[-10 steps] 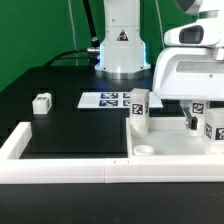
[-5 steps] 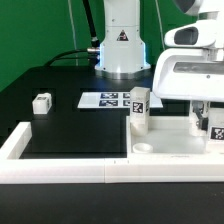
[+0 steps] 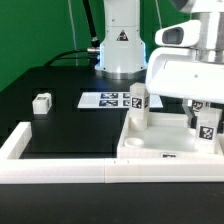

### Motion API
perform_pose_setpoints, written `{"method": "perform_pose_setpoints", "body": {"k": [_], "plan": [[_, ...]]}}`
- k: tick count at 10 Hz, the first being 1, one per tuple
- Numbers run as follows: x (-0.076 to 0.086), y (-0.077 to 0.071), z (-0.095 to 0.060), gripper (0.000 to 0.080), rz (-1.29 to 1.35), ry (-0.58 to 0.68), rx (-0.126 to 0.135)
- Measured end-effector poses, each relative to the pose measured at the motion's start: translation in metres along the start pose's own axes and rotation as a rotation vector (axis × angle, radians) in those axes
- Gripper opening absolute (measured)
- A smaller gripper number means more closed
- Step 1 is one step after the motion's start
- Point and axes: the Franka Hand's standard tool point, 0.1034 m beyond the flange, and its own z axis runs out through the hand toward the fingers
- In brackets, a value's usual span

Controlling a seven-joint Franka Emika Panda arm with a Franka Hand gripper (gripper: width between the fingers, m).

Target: Assemble square table

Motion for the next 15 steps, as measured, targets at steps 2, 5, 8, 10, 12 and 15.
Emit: {"method": "perform_pose_setpoints", "body": {"k": [2,5,8,10,12,15], "plan": [[0.001,0.003,0.0,0.0293,0.019,0.003,-0.006],[0.002,0.003,-0.002,0.051,0.016,0.004,-0.002],[0.018,0.014,-0.053,0.0642,-0.031,0.008,0.054],[0.025,0.026,-0.075,0.0648,-0.009,0.016,0.078],[0.027,0.023,-0.068,0.0649,-0.019,0.016,0.07],[0.026,0.03,-0.067,0.0649,-0.072,0.015,0.069]]}}
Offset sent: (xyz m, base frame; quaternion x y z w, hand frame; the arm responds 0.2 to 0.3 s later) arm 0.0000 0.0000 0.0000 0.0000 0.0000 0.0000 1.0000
